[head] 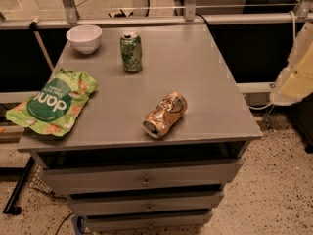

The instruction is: Place orange can upright

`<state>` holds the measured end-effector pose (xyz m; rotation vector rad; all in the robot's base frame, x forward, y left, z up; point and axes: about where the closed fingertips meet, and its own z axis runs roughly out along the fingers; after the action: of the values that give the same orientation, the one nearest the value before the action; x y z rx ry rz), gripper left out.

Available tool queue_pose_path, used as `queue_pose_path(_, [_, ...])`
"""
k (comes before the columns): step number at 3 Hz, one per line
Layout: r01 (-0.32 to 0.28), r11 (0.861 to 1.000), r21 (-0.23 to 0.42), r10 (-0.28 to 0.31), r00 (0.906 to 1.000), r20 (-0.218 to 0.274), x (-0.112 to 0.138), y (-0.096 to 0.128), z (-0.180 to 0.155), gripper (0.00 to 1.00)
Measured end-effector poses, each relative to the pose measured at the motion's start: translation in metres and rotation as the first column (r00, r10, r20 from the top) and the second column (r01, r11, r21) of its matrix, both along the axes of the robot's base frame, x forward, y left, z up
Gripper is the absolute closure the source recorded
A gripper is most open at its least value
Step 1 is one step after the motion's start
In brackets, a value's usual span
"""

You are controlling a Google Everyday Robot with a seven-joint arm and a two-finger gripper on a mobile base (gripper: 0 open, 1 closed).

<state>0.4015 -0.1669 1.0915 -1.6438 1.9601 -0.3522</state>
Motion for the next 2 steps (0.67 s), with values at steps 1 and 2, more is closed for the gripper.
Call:
queue_pose_path(1, [0.000,1.000,0.000,0.000,1.0000,0.000,0.0000,0.0000,0.0000,0.00])
queue_pose_path(2, [-0.001,1.000,0.000,0.001,1.0000,0.000,0.0000,0.0002,0.0000,0.00])
